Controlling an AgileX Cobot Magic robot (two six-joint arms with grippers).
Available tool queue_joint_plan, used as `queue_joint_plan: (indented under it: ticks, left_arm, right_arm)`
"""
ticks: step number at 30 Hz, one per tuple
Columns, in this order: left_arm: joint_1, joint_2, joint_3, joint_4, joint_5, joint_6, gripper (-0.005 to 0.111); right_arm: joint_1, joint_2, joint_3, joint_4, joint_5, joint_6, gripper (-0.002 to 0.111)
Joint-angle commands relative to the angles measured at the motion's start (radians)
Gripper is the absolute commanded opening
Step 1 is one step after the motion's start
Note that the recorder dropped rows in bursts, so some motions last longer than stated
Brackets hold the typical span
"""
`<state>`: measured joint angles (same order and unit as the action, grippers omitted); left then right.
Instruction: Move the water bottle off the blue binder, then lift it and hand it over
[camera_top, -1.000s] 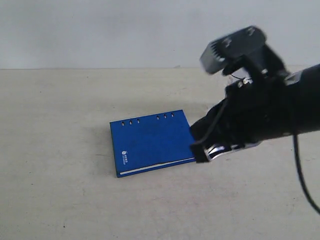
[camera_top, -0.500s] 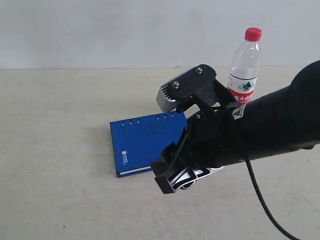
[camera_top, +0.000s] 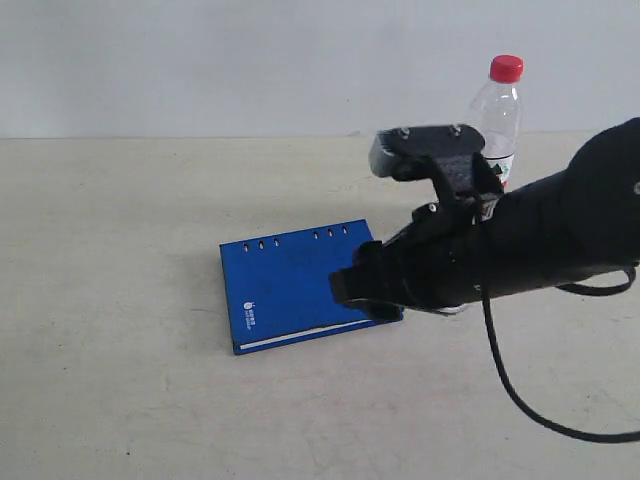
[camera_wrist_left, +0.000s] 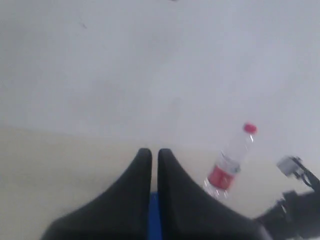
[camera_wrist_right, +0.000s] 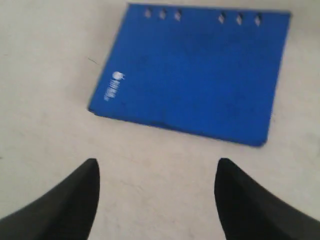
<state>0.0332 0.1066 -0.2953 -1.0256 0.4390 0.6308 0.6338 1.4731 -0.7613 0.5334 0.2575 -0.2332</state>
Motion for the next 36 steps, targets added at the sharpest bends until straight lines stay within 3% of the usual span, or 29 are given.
queue_joint_plan:
  ticks: [1,2,5,7,8,11,16,25,30,36]
  left_arm:
    - [-0.005,0.398,-0.067,-0.074,0.227,0.219,0.004]
    - [-0.007,0.595,-0.083,-0.099,0.236,0.293,0.004]
    - [-0.007,0.936,-0.144,-0.25,0.255,0.524,0.011]
    - [-0.007,1.149,-0.209,-0.411,0.301,0.725,0.031]
    - [-0.007,1.266,-0.262,-0.502,0.316,0.811,0.047]
    - [-0.007,1.434,-0.362,-0.591,0.31,0.875,0.065]
    - [-0.02,1.685,-0.593,-0.556,0.352,0.848,0.063]
    - [-0.137,2.009,-0.93,-0.466,0.377,0.791,0.062]
    - [-0.162,2.123,-1.07,-0.287,0.331,0.676,0.062]
    - [-0.162,2.203,-1.178,-0.045,0.41,0.497,0.062]
  right_arm:
    - [-0.076,0.14,-0.019,0.095,0.169,-0.063,0.059]
    - [-0.076,0.164,-0.039,0.139,0.253,-0.156,0.059]
    - [-0.076,0.164,-0.05,0.224,0.345,-0.28,0.059]
    - [-0.076,0.168,-0.05,0.231,0.336,-0.273,0.059]
    - [-0.076,0.181,-0.05,0.275,0.341,-0.273,0.059]
    - [-0.078,0.217,-0.05,0.377,0.398,-0.345,0.059]
    - [-0.078,0.263,-0.056,0.609,0.584,-0.618,0.059]
    - [-0.078,0.262,-0.079,0.613,0.562,-0.629,0.059]
    - [-0.078,0.262,-0.079,0.629,0.577,-0.621,0.059]
    - [-0.078,0.256,-0.079,0.697,0.627,-0.651,0.059]
